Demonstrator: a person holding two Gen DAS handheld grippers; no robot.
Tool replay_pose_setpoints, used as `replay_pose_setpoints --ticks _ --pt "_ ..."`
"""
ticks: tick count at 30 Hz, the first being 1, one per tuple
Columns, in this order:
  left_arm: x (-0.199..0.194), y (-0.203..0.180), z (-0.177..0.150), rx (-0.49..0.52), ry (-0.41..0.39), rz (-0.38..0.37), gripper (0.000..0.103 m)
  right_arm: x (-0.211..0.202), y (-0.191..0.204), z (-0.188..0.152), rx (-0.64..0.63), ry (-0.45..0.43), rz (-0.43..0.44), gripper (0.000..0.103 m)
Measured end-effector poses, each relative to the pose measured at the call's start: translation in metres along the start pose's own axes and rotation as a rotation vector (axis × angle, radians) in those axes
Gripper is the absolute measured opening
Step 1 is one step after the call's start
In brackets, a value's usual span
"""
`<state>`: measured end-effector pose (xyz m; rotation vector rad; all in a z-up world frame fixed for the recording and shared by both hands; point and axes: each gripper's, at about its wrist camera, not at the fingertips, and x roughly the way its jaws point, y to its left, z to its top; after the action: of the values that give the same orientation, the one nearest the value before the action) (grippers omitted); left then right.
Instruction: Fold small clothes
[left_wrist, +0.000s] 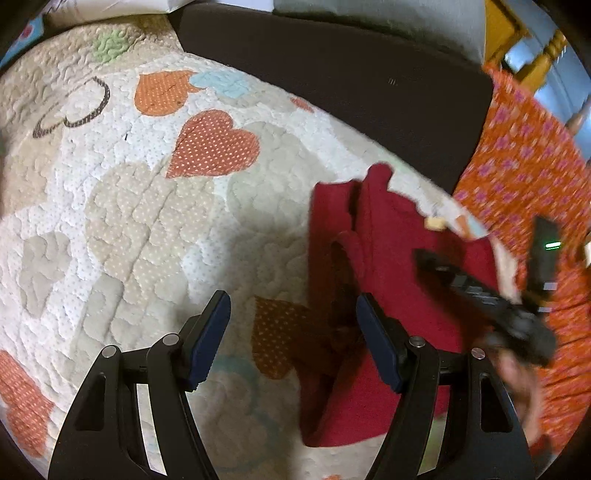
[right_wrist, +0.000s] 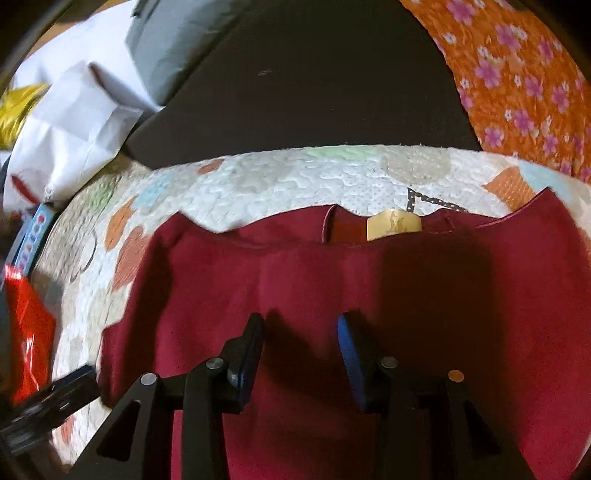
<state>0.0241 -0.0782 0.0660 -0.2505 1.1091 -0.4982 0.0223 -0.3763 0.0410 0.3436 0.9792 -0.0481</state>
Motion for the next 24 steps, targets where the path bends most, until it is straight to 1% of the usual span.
replay_pose_setpoints --ticks 2,3,7,9,11,12,13,16,18,20,22,24 --pt "0.000 -0.001 -0.001 -0.005 0.001 -0.030 0.082 0.007 0.002 0.004 -0.015 0.016 -0.005 0.041" --pt "0.001 -0.003 -0.001 0.003 0.007 -0.032 0.083 0.005 0.004 0.006 -0.024 0.022 -0.006 0.041" --pt "0.020 -0.016 -0.011 0.066 0.073 -0.003 0.083 -0.014 0.005 0.007 -0.017 0.012 0.069 0.041" --pt "0.029 -0.020 -0.016 0.085 0.100 0.013 0.083 -0.019 0.008 0.008 0.000 0.012 0.129 0.041" --pt "0.034 -0.021 -0.022 0.094 0.108 0.034 0.083 -0.020 0.013 0.011 0.015 0.017 0.188 0.041" --pt "0.036 -0.021 -0.023 0.096 0.112 0.047 0.083 -0.019 0.020 0.014 0.016 0.019 0.214 0.043" --pt "0.038 -0.020 -0.025 0.093 0.114 0.052 0.083 -0.017 0.026 0.017 0.010 0.019 0.223 0.044" --pt "0.044 -0.014 -0.026 0.057 0.120 0.036 0.083 -0.008 0.045 0.023 -0.010 0.023 0.216 0.044" --pt "0.047 -0.012 -0.026 0.043 0.117 0.029 0.083 0.000 0.051 0.026 -0.003 0.036 0.216 0.045" --pt "0.046 -0.013 -0.028 0.035 0.106 0.028 0.083 0.007 0.059 0.027 0.008 0.052 0.244 0.047" --pt "0.045 -0.011 -0.030 0.028 0.101 0.023 0.083 0.014 0.067 0.029 0.005 0.085 0.257 0.049" --pt "0.045 -0.010 -0.032 0.025 0.099 0.012 0.083 0.023 0.082 0.030 -0.039 0.124 0.240 0.050"
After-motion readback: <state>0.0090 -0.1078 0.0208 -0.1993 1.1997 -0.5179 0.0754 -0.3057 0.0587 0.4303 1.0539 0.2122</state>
